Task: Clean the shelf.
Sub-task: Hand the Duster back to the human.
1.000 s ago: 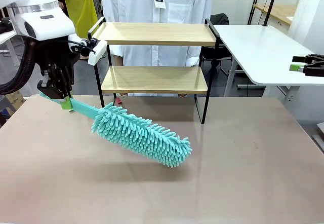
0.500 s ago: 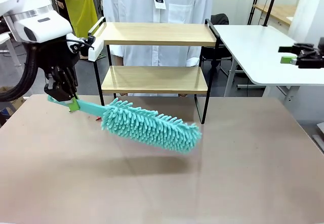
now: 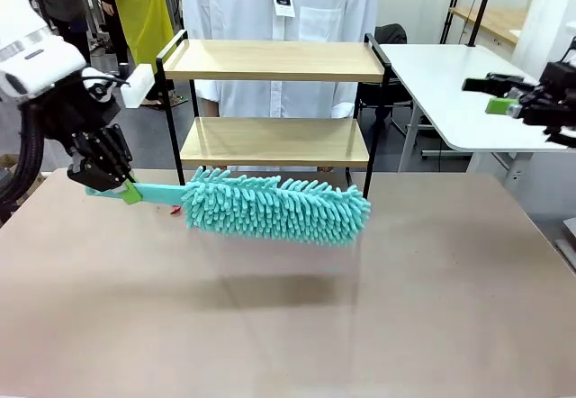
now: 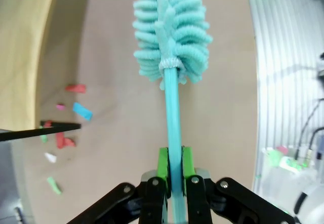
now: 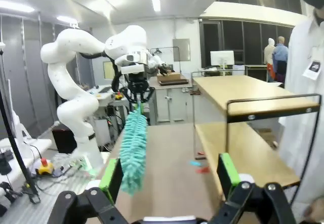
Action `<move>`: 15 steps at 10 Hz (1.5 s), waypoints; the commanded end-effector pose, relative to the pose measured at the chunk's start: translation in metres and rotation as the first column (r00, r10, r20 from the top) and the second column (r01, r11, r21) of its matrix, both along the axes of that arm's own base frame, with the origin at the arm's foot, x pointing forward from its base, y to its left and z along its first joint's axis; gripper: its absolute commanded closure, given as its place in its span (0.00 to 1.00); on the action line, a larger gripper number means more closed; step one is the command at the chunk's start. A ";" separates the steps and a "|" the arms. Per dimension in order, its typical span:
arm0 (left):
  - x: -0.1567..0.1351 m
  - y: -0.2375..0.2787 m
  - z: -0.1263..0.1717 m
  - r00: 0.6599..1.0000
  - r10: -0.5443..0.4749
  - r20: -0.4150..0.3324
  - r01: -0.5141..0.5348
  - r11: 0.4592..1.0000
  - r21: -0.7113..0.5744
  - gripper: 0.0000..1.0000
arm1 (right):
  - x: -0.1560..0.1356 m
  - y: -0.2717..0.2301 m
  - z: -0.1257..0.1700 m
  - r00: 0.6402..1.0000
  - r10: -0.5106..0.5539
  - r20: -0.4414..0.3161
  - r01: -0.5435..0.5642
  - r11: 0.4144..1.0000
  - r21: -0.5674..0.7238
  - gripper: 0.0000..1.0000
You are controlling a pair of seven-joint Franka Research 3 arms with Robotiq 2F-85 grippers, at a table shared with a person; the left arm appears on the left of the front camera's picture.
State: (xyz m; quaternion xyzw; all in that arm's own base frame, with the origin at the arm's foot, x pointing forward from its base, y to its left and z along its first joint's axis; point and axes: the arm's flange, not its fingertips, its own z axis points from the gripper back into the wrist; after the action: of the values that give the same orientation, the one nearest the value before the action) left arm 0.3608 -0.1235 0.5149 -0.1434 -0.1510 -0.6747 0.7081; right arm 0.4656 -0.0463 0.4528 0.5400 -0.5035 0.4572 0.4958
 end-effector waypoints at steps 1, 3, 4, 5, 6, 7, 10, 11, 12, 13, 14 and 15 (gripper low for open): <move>-0.006 0.015 -0.014 0.998 0.033 0.054 -0.028 0.996 -0.089 0.87 | -0.016 0.029 -0.007 0.998 -0.062 -0.011 0.062 0.998 0.023 0.00; -0.012 0.027 -0.020 0.996 0.055 0.074 -0.045 0.990 -0.136 0.87 | -0.026 0.051 -0.021 0.997 -0.074 -0.010 0.074 0.997 0.033 0.00; -0.010 0.033 -0.025 0.994 0.058 0.093 -0.045 0.990 -0.136 0.87 | -0.024 0.066 -0.040 0.997 -0.071 -0.038 0.071 0.997 0.005 0.00; -0.010 0.036 -0.029 0.992 0.070 0.108 -0.053 0.986 -0.156 0.87 | -0.024 0.078 -0.053 0.995 -0.096 -0.040 0.096 0.995 -0.012 0.00; -0.010 0.035 -0.032 0.991 0.068 0.115 -0.049 0.986 -0.160 0.87 | -0.023 0.085 -0.063 0.993 -0.109 -0.041 0.108 0.994 -0.026 0.00; -0.007 0.034 -0.032 0.991 0.053 0.123 -0.033 0.987 -0.157 0.87 | -0.019 0.092 -0.069 0.992 -0.122 -0.025 0.121 0.992 -0.039 0.00; -0.001 0.035 -0.035 0.988 0.011 0.155 0.020 0.981 -0.195 0.87 | -0.015 0.088 -0.079 0.988 -0.140 -0.062 0.137 0.989 -0.045 0.00; 0.000 0.033 -0.035 0.988 -0.012 0.156 0.047 0.975 -0.218 0.87 | -0.018 0.092 -0.075 0.992 -0.111 -0.058 0.108 0.993 -0.052 0.00; 0.002 0.032 -0.033 0.985 -0.027 0.172 0.064 0.975 -0.212 0.87 | -0.018 0.092 -0.075 0.992 -0.111 -0.058 0.108 0.993 -0.052 0.00; -0.005 0.032 -0.030 0.990 0.019 0.138 0.002 0.989 -0.151 0.87 | -0.018 0.092 -0.075 0.992 -0.111 -0.058 0.108 0.993 -0.052 0.00; -0.005 0.032 -0.030 0.990 0.019 0.138 0.002 0.989 -0.151 0.87 | -0.018 0.092 -0.075 0.992 -0.111 -0.058 0.108 0.993 -0.052 0.00; -0.005 0.032 -0.030 0.990 0.019 0.138 0.002 0.989 -0.151 0.87 | -0.017 0.090 -0.079 0.991 -0.118 -0.066 0.114 0.992 -0.052 0.00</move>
State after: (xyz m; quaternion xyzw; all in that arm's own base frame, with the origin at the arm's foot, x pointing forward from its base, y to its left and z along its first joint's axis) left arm 0.3569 -0.0917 0.4835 -0.1484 -0.2545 -0.6706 0.6808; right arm 0.4487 0.0437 0.3739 0.5133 -0.5052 0.4205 0.5517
